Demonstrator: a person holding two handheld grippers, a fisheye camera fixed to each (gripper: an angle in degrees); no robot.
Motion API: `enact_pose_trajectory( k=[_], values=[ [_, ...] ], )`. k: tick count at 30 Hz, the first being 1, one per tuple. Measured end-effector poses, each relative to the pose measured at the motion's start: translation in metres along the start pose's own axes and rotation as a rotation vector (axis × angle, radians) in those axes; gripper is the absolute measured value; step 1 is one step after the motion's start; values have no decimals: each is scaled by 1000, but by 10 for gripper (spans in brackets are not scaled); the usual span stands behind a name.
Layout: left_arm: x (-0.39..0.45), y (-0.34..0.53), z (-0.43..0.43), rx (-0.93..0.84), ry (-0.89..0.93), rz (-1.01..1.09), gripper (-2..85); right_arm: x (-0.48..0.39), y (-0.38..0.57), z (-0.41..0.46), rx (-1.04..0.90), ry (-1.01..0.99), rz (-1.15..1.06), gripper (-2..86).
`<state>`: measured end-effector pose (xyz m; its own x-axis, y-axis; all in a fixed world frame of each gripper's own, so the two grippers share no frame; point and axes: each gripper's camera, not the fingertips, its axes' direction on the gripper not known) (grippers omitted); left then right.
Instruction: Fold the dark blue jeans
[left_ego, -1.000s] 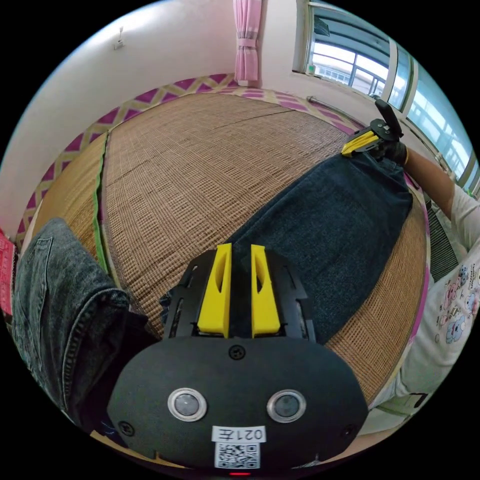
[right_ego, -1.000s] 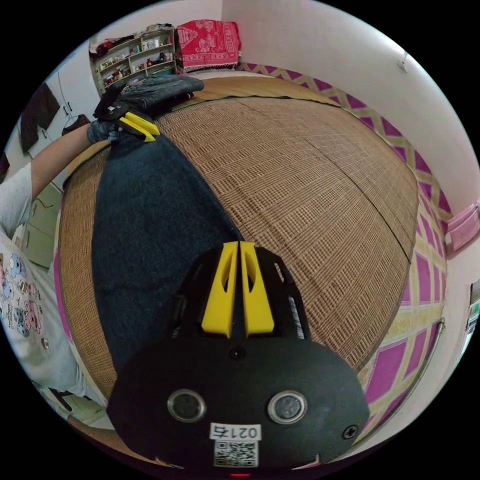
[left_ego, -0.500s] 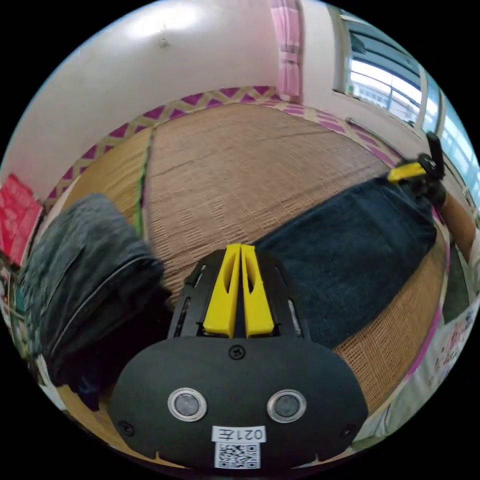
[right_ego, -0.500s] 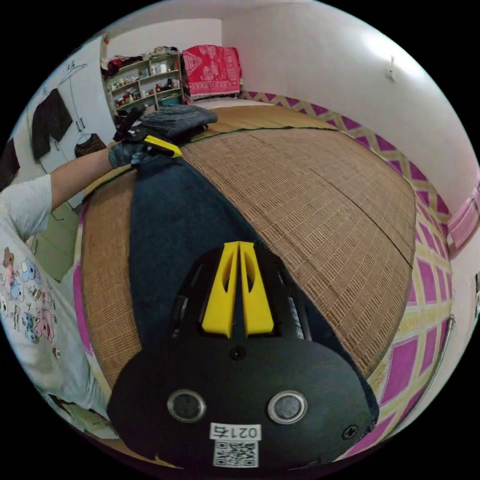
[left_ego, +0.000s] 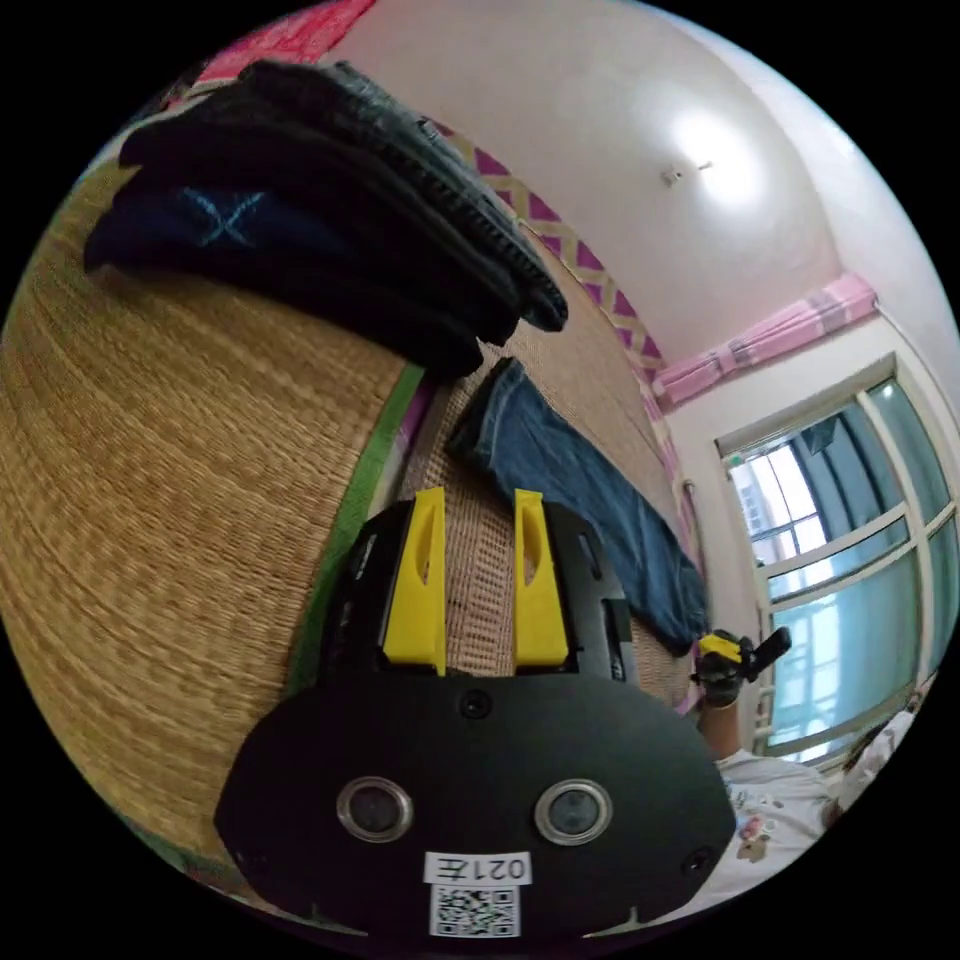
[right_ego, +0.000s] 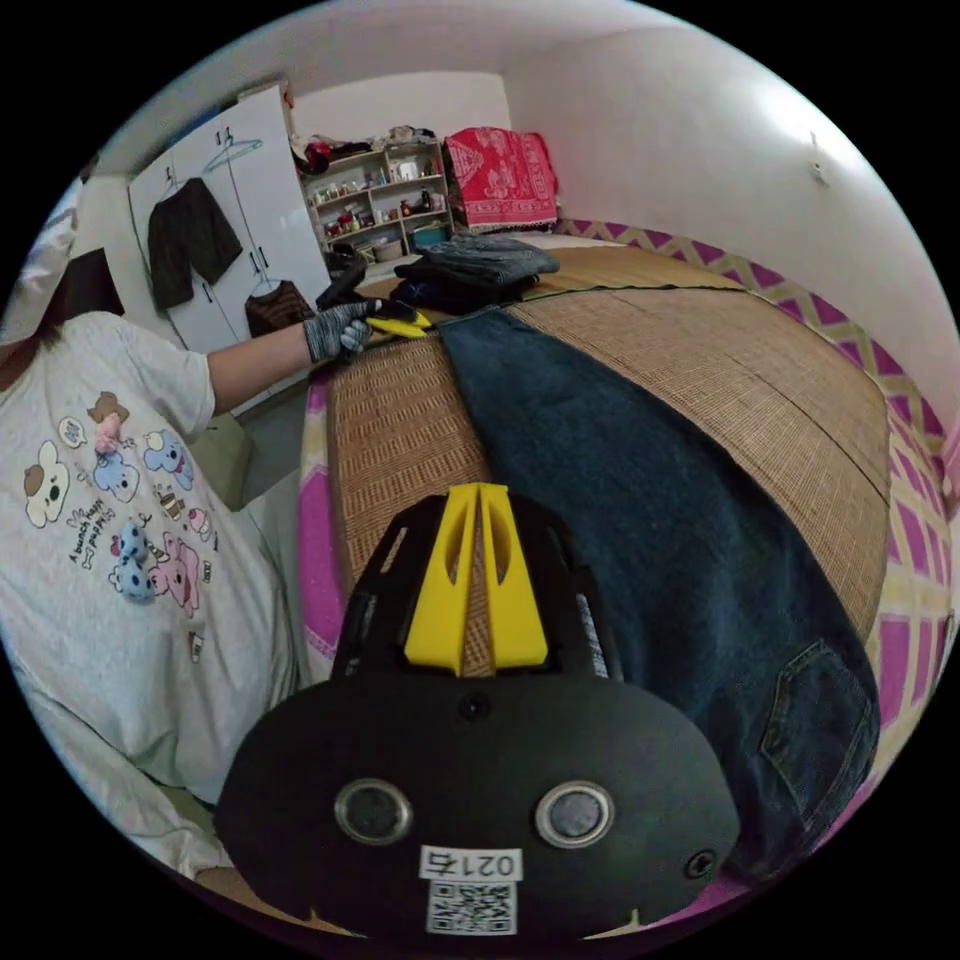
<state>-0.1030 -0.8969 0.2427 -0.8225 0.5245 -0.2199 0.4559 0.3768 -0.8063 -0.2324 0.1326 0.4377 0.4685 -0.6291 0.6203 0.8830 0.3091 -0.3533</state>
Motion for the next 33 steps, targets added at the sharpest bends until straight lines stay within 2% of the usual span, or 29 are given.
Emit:
enact_pose_trajectory(
  k=[8, 14, 19, 23, 27, 31, 33],
  values=[
    [-2, 0, 31, 37, 98, -57, 103, -14, 79, -48, 171, -75, 161, -6],
    [21, 14, 47, 67, 202, -71, 25, -23, 145, -59, 223, -50, 289, -6],
    [140, 38, 23, 141, 67, 197, 10, -28, 210, -93, 326, -21, 398, -6],
    [296, 97, 42, 132, 55, 551, 9, -26, 250, -116, 403, 2, 465, -5],
    [427, 190, 127, 41, 65, 828, 11, -27, 287, -135, 477, -5, 503, -5],
    [486, 258, 237, -84, 32, 895, 10, -35, 322, -148, 513, -5, 537, -6],
    [494, 292, 318, -224, -58, 886, 7, -38, 338, -153, 532, -10, 564, -6]
  ],
)
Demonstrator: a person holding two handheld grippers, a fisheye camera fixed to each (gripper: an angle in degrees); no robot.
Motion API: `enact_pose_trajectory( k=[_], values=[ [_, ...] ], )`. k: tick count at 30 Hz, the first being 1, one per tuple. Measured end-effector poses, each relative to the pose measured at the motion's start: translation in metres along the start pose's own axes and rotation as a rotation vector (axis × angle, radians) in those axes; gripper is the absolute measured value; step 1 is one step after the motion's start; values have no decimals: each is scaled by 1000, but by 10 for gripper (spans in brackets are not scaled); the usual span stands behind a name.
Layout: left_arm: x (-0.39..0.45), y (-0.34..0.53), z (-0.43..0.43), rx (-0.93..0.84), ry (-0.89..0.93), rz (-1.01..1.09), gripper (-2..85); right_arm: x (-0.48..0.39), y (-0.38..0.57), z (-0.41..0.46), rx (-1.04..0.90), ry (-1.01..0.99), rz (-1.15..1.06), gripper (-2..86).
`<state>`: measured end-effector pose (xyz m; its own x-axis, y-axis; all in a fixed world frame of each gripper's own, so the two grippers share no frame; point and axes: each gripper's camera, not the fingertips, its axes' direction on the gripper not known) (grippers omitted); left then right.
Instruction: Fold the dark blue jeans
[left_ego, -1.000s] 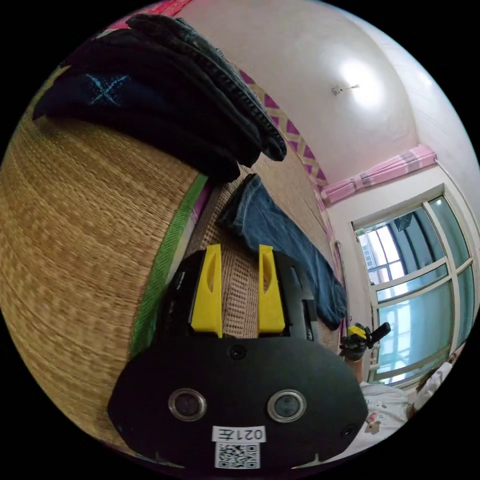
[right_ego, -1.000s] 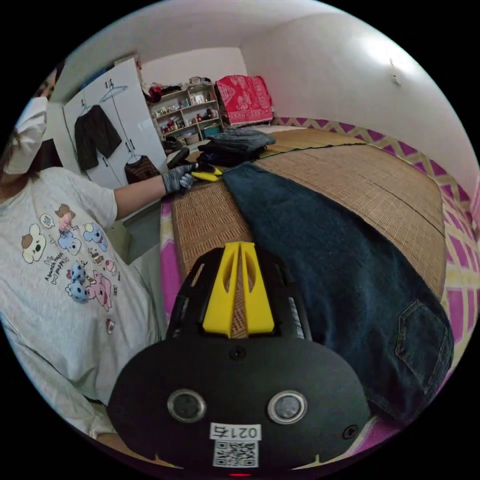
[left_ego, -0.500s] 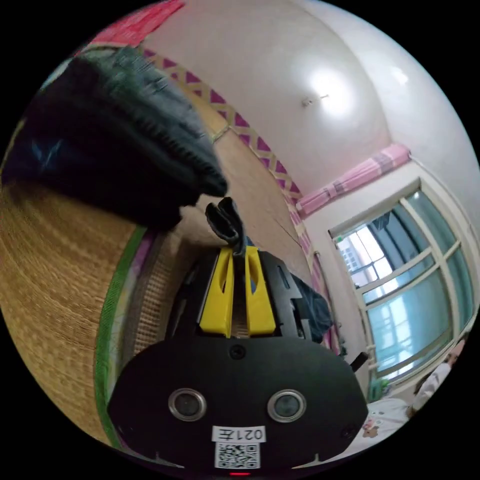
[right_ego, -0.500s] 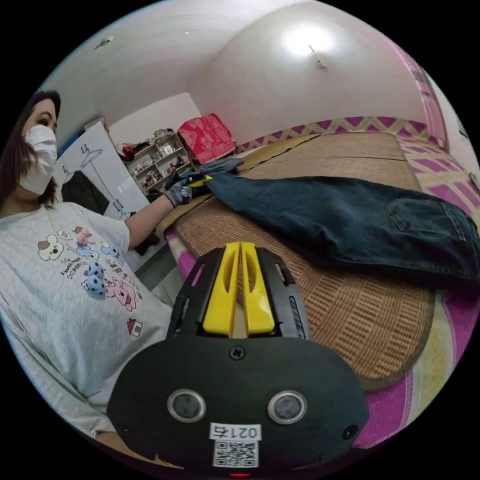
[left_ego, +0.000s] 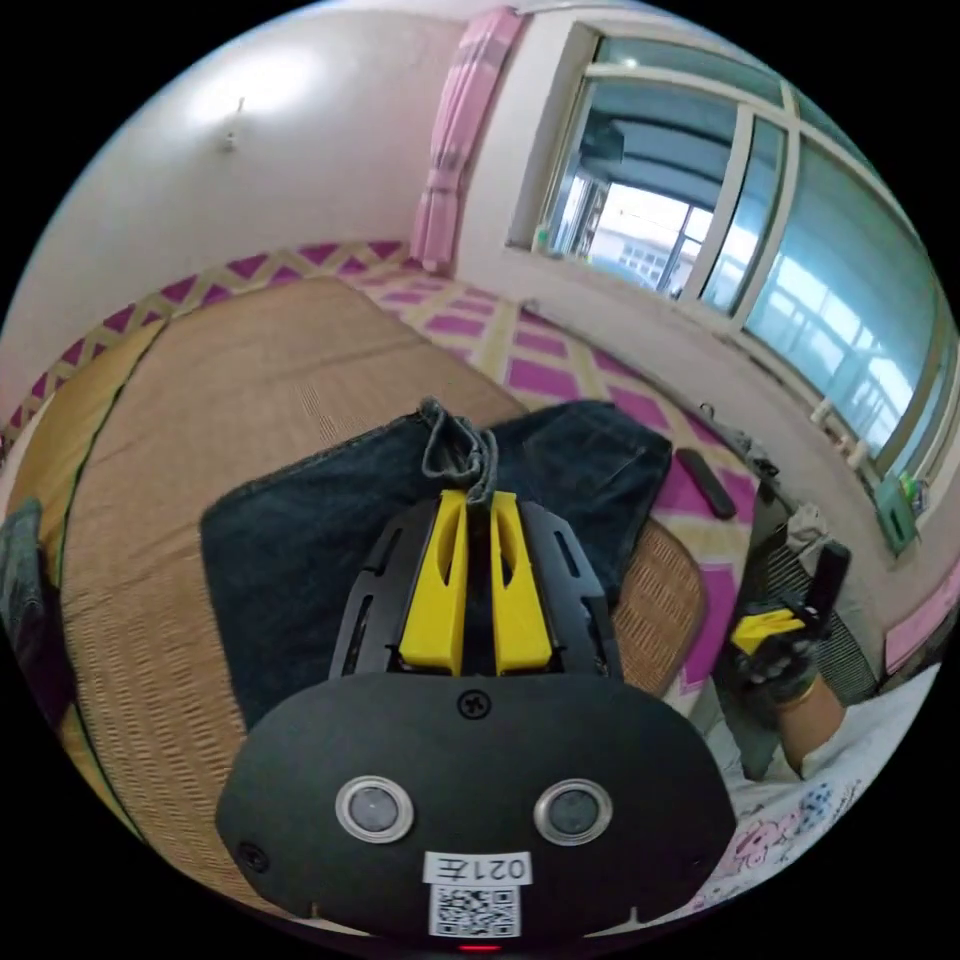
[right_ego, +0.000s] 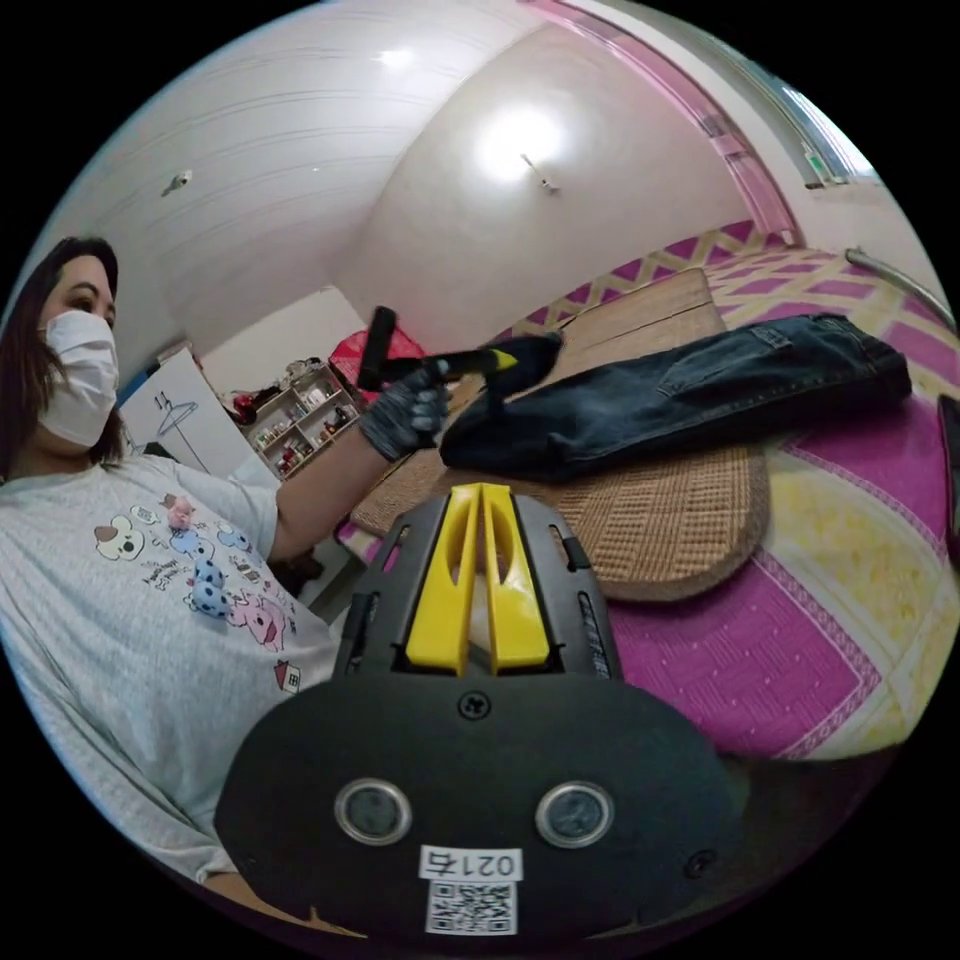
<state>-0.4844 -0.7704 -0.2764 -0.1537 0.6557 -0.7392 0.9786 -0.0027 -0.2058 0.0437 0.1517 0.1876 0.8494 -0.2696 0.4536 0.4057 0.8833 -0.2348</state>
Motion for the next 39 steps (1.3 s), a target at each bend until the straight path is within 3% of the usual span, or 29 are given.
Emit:
enact_pose_trajectory(
  k=[2, 8, 13, 14, 18, 25, 32, 39],
  values=[
    [10, 5, 37, -65, 18, -26, 4, 5, 10, -11, 16, -16, 25, -6],
    [67, -4, 29, 97, 63, 10, 5, 16, 30, -39, 57, 17, 59, -4],
    [90, -1, 116, -130, 64, -4, 39, 29, 20, -50, 100, 76, 98, 12],
    [92, 5, 123, -106, 96, -3, 48, 31, 18, -53, 113, 100, 114, 16],
    [112, 14, 119, -42, 160, 107, 79, 63, -3, -81, 219, 218, 280, 98],
    [125, 42, 74, 179, 311, 240, 38, 170, -44, -96, 335, 249, 713, 167],
    [111, 91, 23, 248, 331, 232, -7, 213, -80, -75, 415, 234, 887, 155],
    [68, 136, -16, 301, 308, 113, -9, 243, -102, -49, 505, 169, 952, 43]
  ],
)
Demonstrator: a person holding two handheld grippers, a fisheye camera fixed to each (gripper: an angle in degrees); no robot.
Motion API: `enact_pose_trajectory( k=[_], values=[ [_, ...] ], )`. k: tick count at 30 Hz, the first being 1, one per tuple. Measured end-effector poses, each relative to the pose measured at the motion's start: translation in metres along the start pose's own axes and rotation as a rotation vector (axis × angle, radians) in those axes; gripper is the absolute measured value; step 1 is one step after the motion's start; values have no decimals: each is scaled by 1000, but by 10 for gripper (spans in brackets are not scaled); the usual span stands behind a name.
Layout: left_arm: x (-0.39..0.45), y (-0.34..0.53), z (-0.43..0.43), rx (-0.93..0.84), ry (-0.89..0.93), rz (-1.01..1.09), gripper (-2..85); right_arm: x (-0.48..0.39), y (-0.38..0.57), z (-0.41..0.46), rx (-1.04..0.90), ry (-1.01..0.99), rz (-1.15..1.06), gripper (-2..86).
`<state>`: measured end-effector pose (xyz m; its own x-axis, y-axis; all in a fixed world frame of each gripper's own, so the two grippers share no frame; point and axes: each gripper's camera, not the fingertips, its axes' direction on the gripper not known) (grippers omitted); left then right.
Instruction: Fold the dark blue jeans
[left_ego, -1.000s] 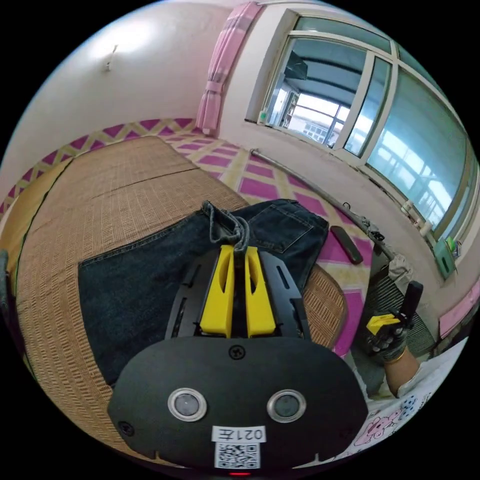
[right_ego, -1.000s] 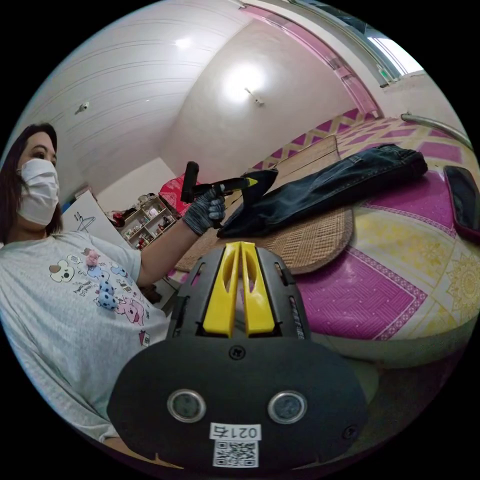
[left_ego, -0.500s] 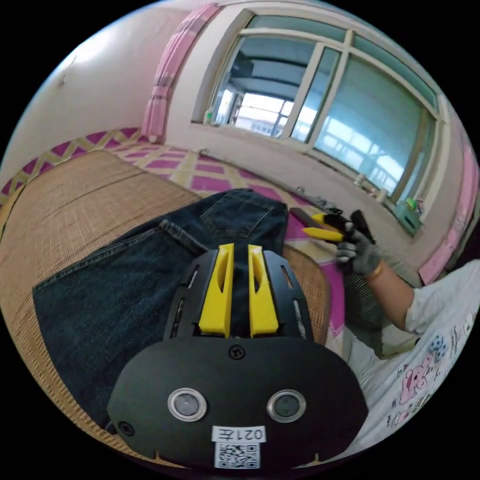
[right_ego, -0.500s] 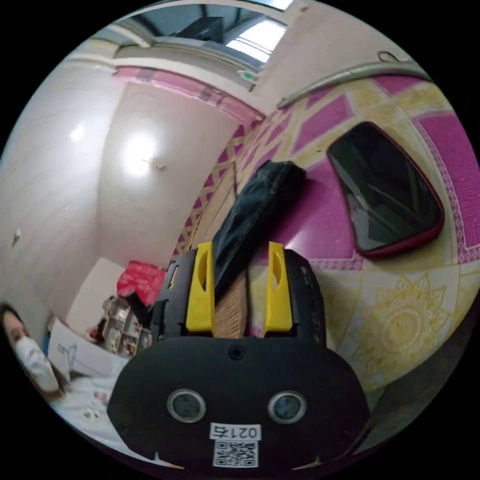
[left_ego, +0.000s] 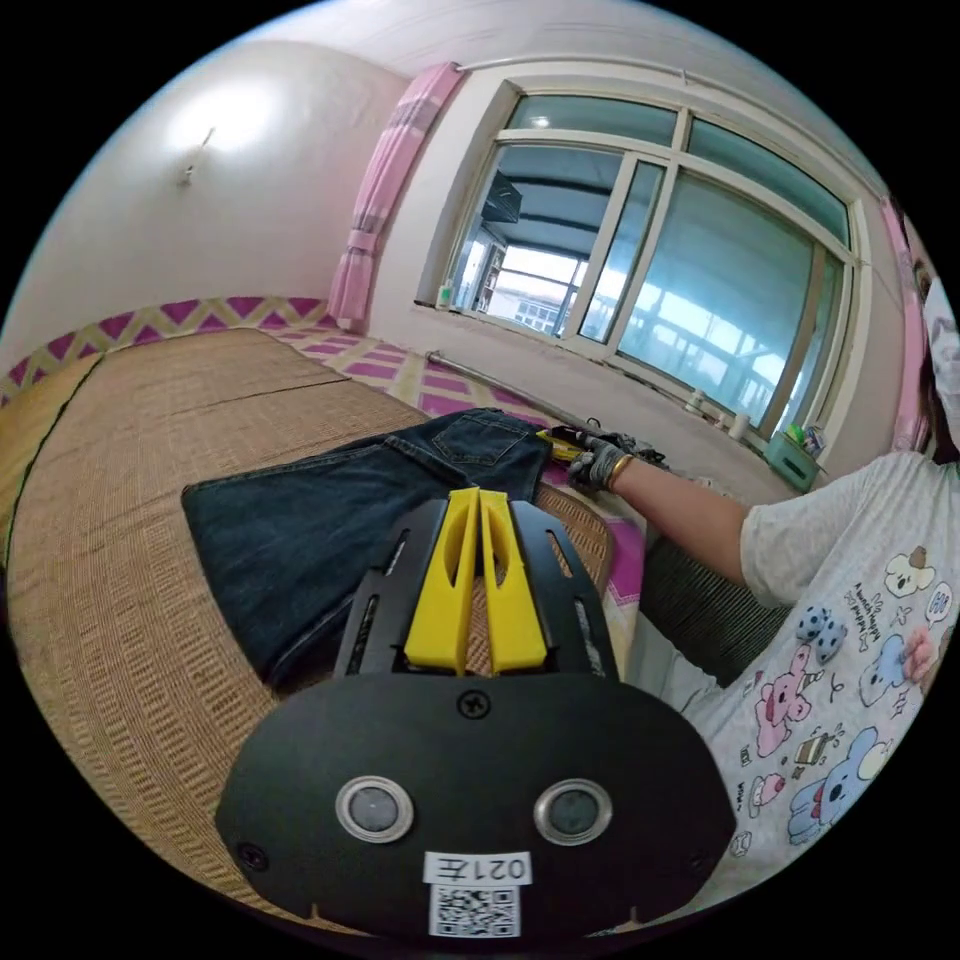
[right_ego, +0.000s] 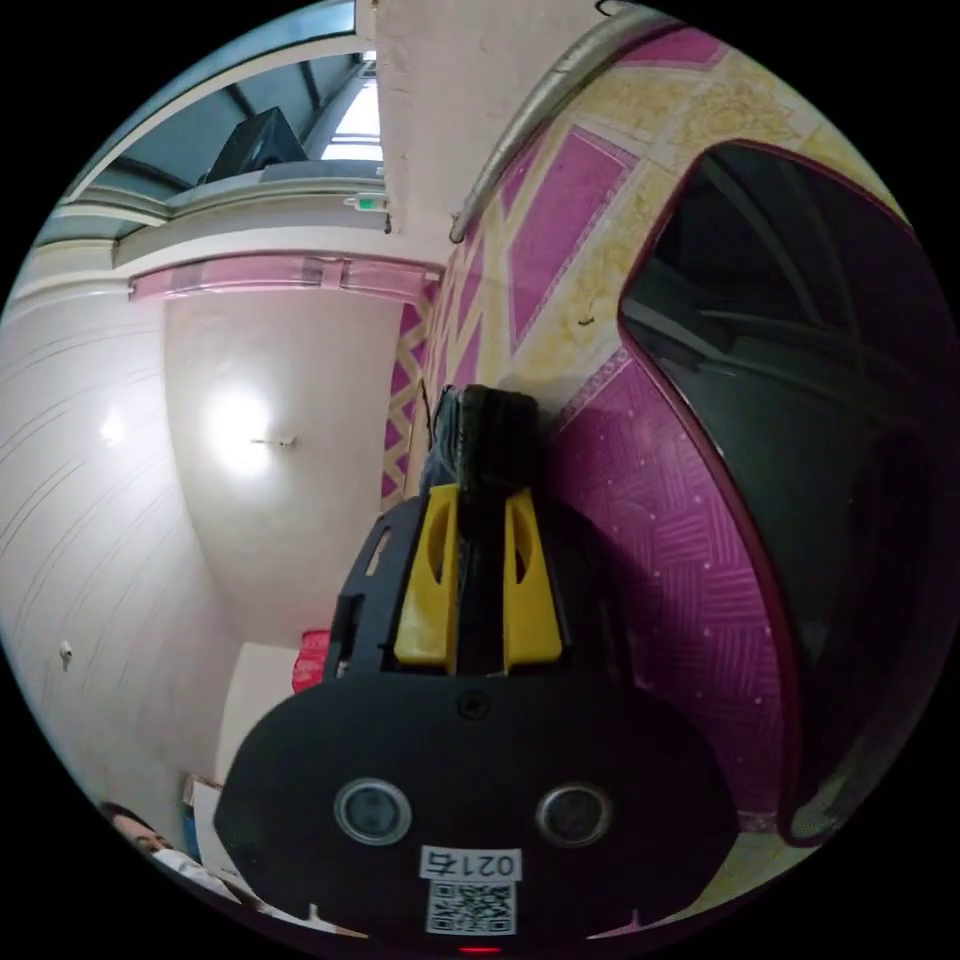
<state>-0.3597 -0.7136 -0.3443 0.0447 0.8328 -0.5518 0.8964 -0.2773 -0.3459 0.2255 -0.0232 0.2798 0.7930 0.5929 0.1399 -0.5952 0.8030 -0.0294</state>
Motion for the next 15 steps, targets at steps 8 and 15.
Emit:
enact_pose_trajectory(
  k=[8, 15],
  values=[
    [-34, 43, -36, -35, -23, -124, -9, -294, 164, 54, 5, 321, -993, 31],
    [-58, 82, -60, -24, -27, -237, -9, -359, 479, 233, -288, 417, -1753, 40]
  ],
)
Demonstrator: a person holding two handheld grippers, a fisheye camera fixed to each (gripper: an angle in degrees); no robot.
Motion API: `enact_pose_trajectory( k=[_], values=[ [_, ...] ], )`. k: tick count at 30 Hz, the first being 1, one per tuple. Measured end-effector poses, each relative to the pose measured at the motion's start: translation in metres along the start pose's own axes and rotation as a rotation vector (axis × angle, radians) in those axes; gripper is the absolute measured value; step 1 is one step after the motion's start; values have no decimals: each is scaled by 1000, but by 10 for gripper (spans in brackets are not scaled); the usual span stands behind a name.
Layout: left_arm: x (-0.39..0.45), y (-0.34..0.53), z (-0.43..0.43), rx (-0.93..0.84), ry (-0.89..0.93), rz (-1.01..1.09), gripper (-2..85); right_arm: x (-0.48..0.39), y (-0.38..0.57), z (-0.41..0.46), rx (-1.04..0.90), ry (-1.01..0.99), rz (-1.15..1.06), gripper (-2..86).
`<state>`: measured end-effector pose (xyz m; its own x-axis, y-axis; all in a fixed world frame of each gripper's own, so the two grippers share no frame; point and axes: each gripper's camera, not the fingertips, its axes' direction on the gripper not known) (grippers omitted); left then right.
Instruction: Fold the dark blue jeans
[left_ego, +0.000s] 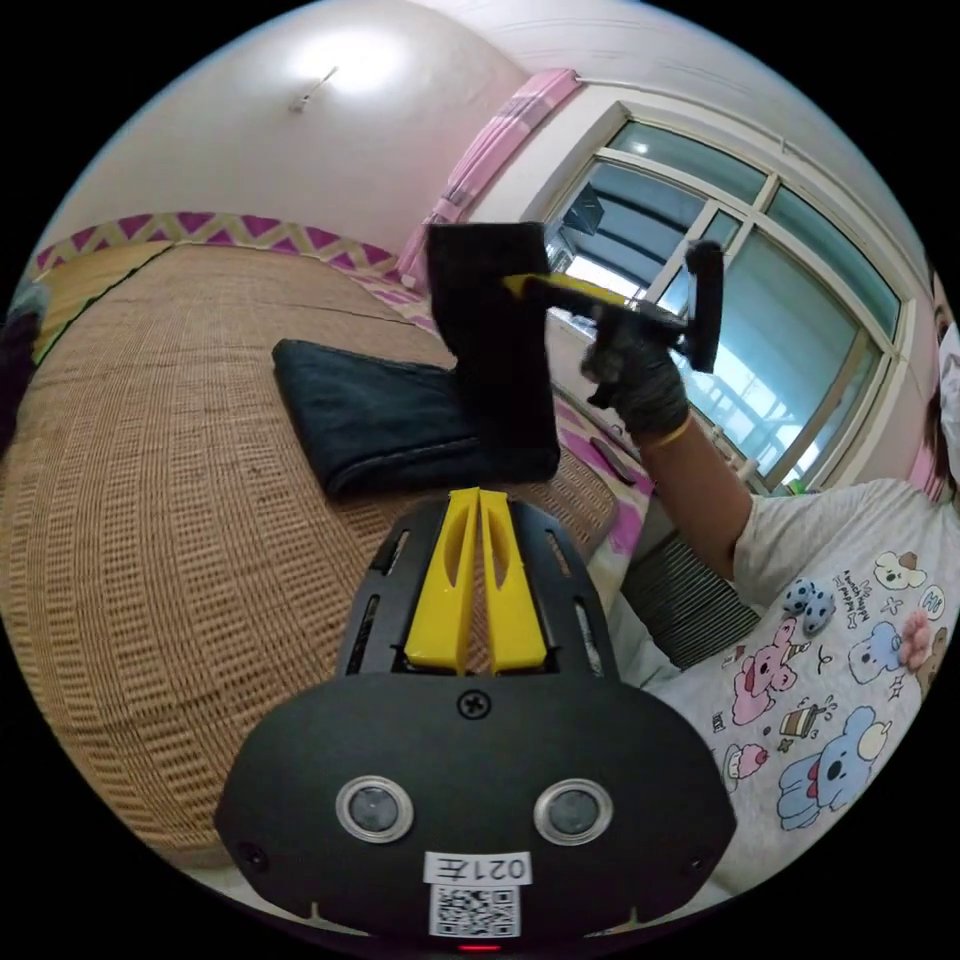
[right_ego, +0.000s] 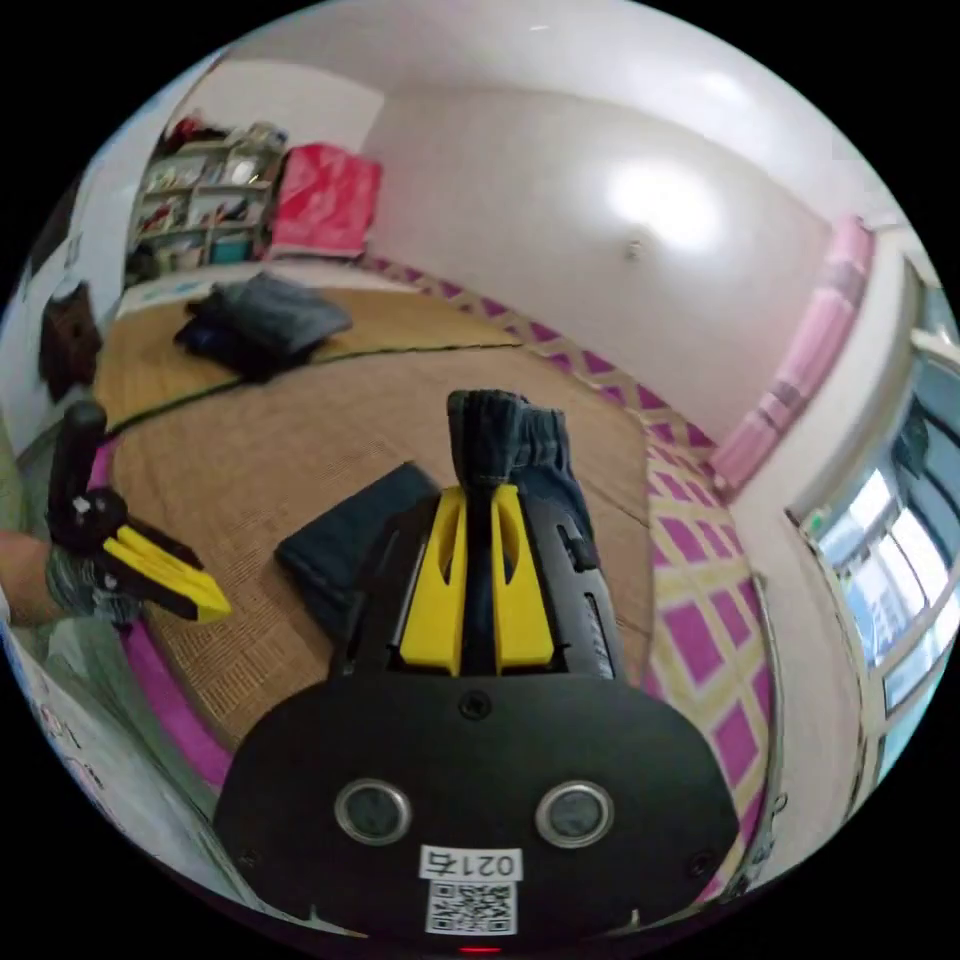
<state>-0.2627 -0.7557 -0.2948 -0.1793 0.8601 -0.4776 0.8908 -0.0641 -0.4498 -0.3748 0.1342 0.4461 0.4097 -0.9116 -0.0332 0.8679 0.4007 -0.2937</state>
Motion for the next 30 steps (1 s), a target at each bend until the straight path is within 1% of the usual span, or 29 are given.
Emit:
enact_pose_trajectory(
  k=[1, 2, 3, 4, 7, 9, 11, 12, 14, 15, 17, 19, 20, 21, 23, 24, 25, 26, 27, 28, 30],
  values=[
    [-2, 2, -2, -1, 0, -3, -9, -41, -2, 37, -58, -59, -64, 41],
    [-5, 4, -7, -6, -4, -7, -9, -60, 0, 57, -100, -77, -98, 41],
    [-9, 7, -14, -9, -8, -11, -9, -90, 9, 94, -185, -92, -141, 42],
    [-11, 8, -18, -9, -11, -10, -9, -105, 18, 103, -154, -61, -132, 40],
    [-19, 14, -42, -3, -67, 3, -9, -102, 11, 79, -78, -9, -32, 37],
    [-33, 15, -54, 19, -87, -18, -9, -103, 6, 75, -72, 3, -16, 37],
    [-43, 8, -58, 59, -64, -36, -9, -118, 8, 94, -122, 8, -59, 38],
    [-49, 0, -58, 86, -44, -44, -9, -133, 14, 113, -182, 5, -110, 39],
    [-55, -17, -55, 120, -32, -47, -8, -144, 24, 114, -131, 73, -126, 41],
    [-58, -29, -53, 136, -36, -45, -7, -138, 24, 109, -139, 45, -99, 44],
    [-60, -48, -46, 138, -41, -20, -4, -109, 25, 94, -142, -71, 2, 52],
    [-60, -68, -36, 120, -63, 21, 6, -53, 43, 69, -117, -295, 145, 64],
    [-58, -82, -28, 108, -73, 66, 16, -37, 50, 64, -112, -339, 185, 65],
    [-57, -95, -19, 89, -99, 113, 28, -6, 66, 55, -101, -358, 279, 69],
    [-56, -113, -2, 43, -149, 183, 35, 36, 94, 45, -95, -267, 381, 69],
    [-61, -121, 12, -5, -190, 213, 31, 58, 114, 46, -120, -183, 433, 68],
    [-65, -124, 20, -37, -218, 218, 28, 74, 132, 55, -181, -151, 464, 67],
    [-78, -126, 35, -129, -275, 192, 16, 80, 141, 62, -217, -158, 470, 66],
    [-95, -122, 49, -224, -309, 148, 1, 86, 158, 78, -289, -208, 476, 64],
    [-104, -118, 53, -244, -295, 134, -1, 90, 175, 86, -281, -254, 492, 61],
    [-128, -121, 39, -212, -234, 23, -6, 100, 189, 82, -247, -281, 500, 53]
  ],
)
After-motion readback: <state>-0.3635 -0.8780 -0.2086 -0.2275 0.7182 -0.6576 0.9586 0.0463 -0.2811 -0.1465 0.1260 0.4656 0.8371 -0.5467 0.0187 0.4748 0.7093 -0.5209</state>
